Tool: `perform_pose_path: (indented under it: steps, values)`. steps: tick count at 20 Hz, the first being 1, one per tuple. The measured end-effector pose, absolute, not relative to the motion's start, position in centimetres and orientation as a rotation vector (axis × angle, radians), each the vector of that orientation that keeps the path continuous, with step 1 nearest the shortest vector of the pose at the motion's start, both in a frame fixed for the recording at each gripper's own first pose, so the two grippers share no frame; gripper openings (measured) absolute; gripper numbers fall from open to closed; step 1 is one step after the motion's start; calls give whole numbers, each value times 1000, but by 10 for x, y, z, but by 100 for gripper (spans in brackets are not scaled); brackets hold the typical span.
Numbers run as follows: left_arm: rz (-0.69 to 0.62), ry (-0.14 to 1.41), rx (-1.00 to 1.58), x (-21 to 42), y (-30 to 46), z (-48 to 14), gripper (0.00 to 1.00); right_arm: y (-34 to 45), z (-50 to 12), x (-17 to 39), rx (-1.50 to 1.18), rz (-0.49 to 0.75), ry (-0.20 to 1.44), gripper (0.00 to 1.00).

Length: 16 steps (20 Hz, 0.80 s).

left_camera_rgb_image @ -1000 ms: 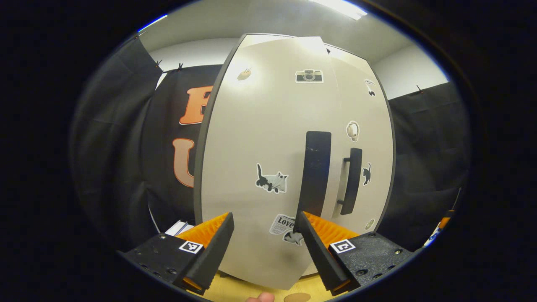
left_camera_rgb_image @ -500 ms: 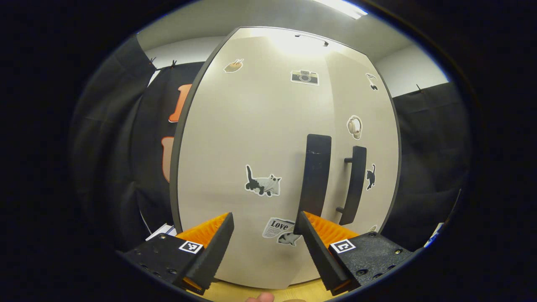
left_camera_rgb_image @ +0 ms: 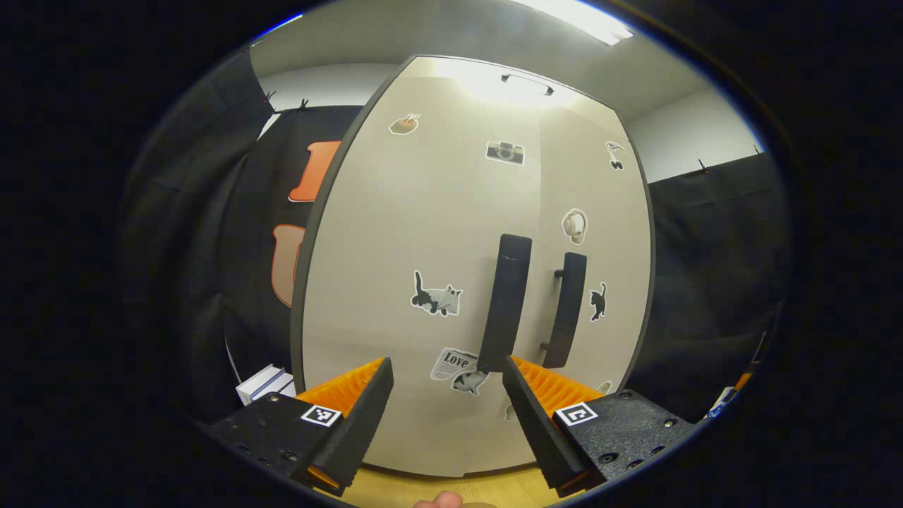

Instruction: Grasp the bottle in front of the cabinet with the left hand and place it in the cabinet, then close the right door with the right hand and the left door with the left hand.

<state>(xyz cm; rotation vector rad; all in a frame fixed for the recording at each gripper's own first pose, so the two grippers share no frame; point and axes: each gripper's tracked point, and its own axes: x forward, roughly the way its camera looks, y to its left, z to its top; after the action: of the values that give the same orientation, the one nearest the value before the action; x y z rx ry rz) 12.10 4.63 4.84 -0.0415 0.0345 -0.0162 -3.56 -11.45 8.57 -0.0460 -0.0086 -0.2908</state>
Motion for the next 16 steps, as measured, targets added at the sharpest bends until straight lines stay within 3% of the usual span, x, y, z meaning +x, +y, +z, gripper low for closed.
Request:
perform_pose_path:
  steps: [16]
  values:
    - [72, 39, -33, -28, 60, 54, 95, -61, 53, -28, -35, -100, 44, 98]
